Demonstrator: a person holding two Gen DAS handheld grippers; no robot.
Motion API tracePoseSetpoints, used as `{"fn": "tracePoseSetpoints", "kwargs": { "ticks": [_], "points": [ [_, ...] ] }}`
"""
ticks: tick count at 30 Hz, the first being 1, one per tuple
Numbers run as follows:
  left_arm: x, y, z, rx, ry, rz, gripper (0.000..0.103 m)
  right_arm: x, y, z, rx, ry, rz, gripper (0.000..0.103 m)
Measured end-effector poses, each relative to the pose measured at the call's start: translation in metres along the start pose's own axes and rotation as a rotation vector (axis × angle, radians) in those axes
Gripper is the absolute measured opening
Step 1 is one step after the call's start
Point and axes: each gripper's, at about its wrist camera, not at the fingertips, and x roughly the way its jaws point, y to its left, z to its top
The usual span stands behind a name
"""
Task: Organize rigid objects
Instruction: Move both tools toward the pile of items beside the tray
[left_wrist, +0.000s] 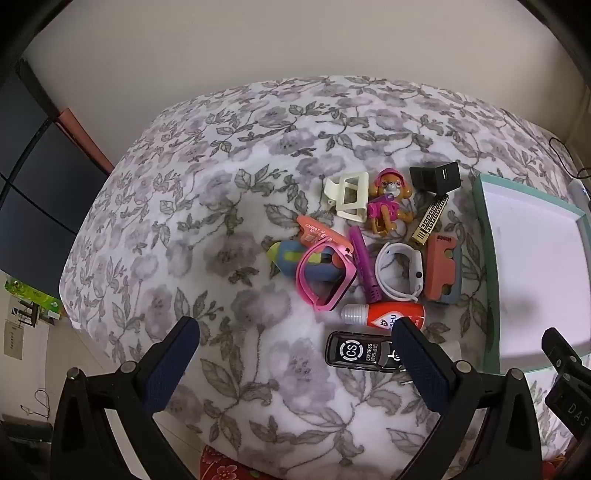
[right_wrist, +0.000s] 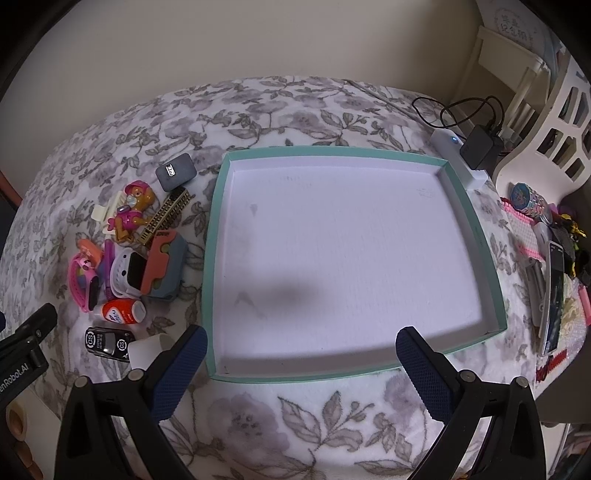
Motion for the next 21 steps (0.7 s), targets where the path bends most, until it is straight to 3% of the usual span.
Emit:
{"fn": "tracePoseSetpoints", "kwargs": {
  "ticks": [21],
  "points": [
    [0.0003, 0.0006, -0.0006, 0.001, 0.001, 0.000, 0.103, 0.0023, 0.0016, -0.0003, -0.009, 0.014, -0.006, 0.103]
  ]
}}
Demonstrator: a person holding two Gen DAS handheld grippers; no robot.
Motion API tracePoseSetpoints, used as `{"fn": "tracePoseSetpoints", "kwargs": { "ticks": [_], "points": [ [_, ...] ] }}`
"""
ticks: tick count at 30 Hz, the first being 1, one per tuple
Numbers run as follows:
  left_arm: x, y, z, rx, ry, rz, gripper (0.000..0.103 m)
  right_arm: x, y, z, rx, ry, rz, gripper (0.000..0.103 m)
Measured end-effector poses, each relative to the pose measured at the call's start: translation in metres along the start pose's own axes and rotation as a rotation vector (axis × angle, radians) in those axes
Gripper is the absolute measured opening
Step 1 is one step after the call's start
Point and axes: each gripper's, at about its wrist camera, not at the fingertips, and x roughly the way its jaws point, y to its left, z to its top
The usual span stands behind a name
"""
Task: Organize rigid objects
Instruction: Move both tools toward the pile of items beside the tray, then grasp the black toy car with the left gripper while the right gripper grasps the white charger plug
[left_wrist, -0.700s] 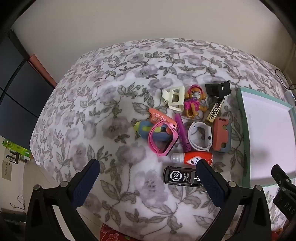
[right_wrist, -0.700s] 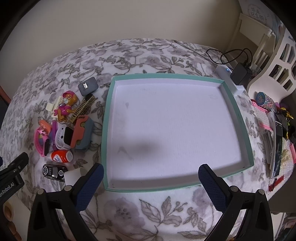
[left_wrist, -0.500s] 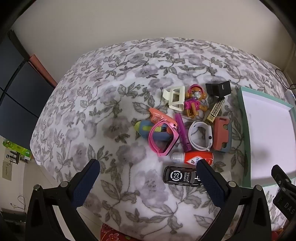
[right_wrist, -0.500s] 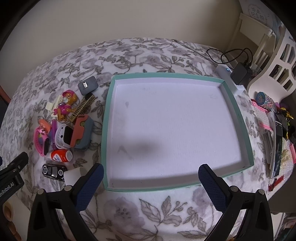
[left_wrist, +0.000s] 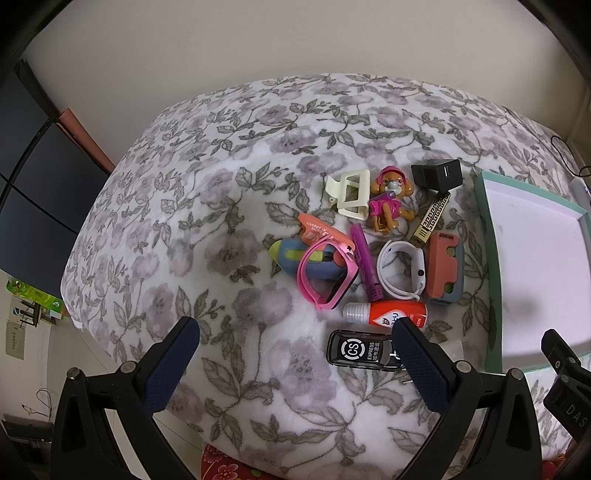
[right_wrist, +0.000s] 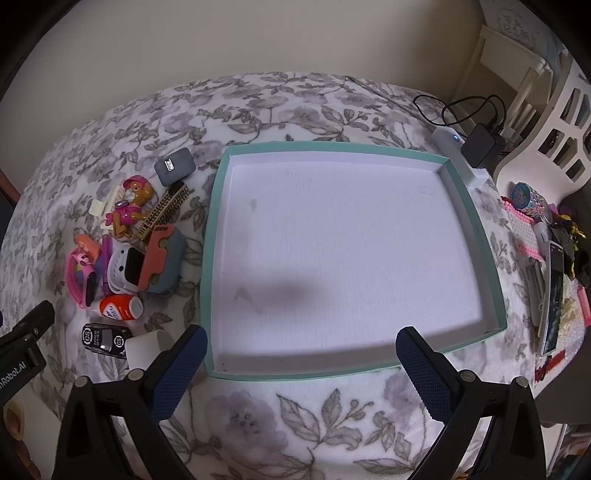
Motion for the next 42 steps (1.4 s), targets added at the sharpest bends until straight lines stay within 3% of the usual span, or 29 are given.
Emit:
{"fn": "tracePoseSetpoints", "kwargs": {
  "ticks": [31, 36, 39, 42],
  "points": [
    [0.000, 0.000, 0.000, 0.000, 0.000, 0.001, 0.103, 0.001, 0.001, 0.000, -0.003, 0.001, 0.003, 0.103],
    [0.026, 0.082, -0.004, -0.031, 0.008, -0.006, 0.103, -0.004, 0.008, -0.002, -0.016, -0.026, 0.082, 0.103],
    [0.037, 0.100, -0.009, -0.076, 0.033, -0.010, 0.103, -0.006, 0.021, -0.004, -0.053, -0.034, 0.157, 0.103],
    [0.046, 0.104, -0.011, -0.102, 0.112, -0.026, 0.103, -0.004, 0.039, -0.006, -0.090, -0.026, 0.205, 0.103]
  ]
}}
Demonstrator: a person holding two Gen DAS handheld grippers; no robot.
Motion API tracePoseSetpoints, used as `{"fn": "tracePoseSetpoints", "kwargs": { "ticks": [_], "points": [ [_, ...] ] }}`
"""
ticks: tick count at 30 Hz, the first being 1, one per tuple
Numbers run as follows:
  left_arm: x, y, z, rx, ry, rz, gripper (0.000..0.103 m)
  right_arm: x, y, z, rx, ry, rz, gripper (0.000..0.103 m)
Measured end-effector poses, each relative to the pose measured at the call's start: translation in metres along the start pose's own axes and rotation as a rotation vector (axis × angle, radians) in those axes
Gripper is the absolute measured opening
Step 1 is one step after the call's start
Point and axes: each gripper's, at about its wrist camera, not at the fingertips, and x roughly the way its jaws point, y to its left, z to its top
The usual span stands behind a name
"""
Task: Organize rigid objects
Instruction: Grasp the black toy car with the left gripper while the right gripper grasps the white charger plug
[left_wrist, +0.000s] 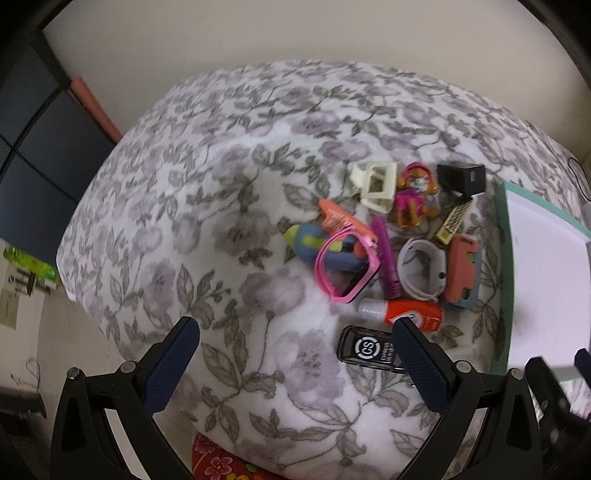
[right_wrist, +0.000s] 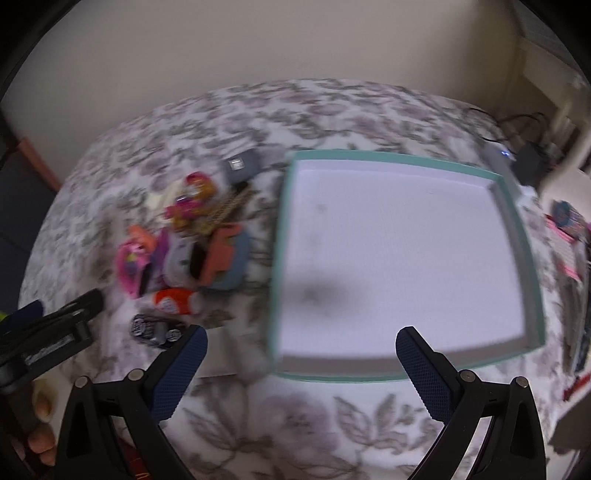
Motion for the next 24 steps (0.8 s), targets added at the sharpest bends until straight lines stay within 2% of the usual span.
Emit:
{"fn": "tracePoseSetpoints", "kwargs": {
  "ticks": [1, 5, 6, 7, 11, 14, 17, 24],
  "points": [
    [0.006, -0.001, 0.001, -0.008, 0.074, -0.038, 0.103, 0.003, 0.005, -0.001, -0.011, 0.006, 0.012, 0.103],
    [0.025, 0.009, 0.004, -0.066, 0.078, -0.044, 0.103, 0.017, 0.026, -0.003, -0.058, 0.048, 0.059, 0.102],
    [0.031, 0.013, 0.004, -0.087, 0.104, -0.048, 0.103, 0.020, 0.032, -0.005, -0.073, 0.054, 0.061, 0.099],
    [0.036, 0.017, 0.004, -0.102, 0.088, -0.042, 0.103, 0.023, 0.038, -0.005, -0.092, 0.061, 0.062, 0.097],
    [0.052, 0.027, 0.002, -0.141, 0.170, -0.037, 0.103, 0.034, 0.059, -0.010, -0.161, 0.086, 0.066, 0.095],
    [0.060, 0.032, 0.003, -0.156, 0.180, -0.047, 0.103, 0.041, 0.067, -0.012, -0.193, 0.108, 0.056, 0.095],
    [0.065, 0.039, 0.005, -0.179, 0.164, -0.052, 0.103, 0.051, 0.071, -0.016, -0.211, 0.140, 0.054, 0.088],
    [0.080, 0.052, 0.008, -0.183, 0.163, -0.064, 0.103, 0.070, 0.081, -0.021, -0.243, 0.188, 0.039, 0.087]
  ]
}}
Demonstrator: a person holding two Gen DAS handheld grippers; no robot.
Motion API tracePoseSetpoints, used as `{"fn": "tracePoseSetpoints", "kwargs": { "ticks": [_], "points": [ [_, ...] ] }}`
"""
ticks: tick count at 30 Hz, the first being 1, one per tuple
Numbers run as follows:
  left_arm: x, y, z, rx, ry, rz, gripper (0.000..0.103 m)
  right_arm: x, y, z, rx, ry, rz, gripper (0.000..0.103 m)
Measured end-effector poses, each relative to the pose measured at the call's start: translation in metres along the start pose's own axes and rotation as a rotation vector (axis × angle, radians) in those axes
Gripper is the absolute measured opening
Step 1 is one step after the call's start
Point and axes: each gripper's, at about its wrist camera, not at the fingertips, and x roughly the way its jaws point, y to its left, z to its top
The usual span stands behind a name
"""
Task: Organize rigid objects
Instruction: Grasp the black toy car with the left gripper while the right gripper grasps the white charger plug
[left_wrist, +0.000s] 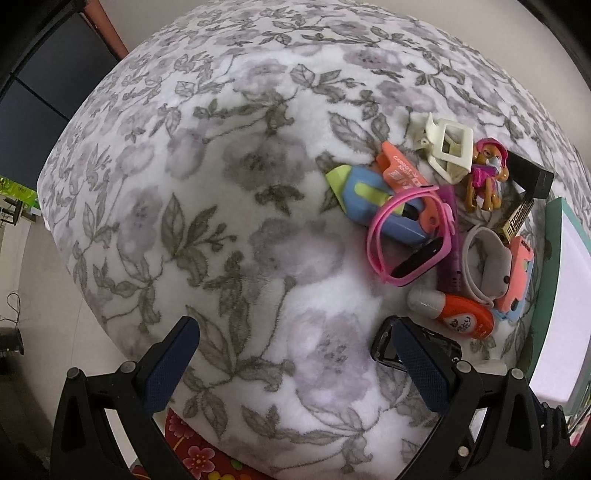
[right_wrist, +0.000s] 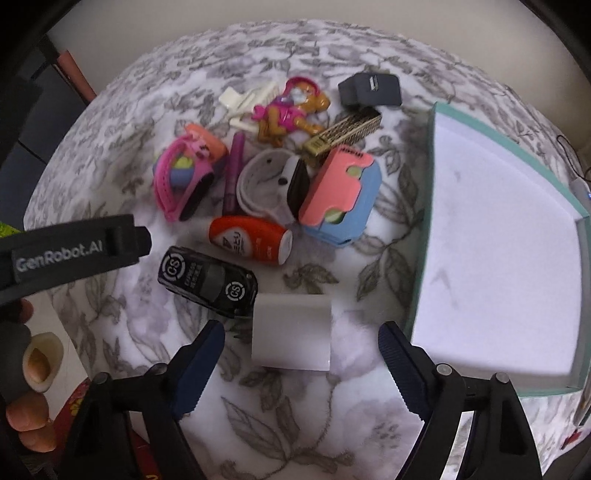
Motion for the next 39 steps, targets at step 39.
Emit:
{"fn": "tracePoseSetpoints", "kwargs": {
  "ticks": [39],
  "points": [
    [-0.022, -0.149, -0.039, 0.287, -0.001, -0.115, 0.103, -0.008, -0.017, -0.004, 0.091, 0.054, 0.117, 0.061]
  ]
}}
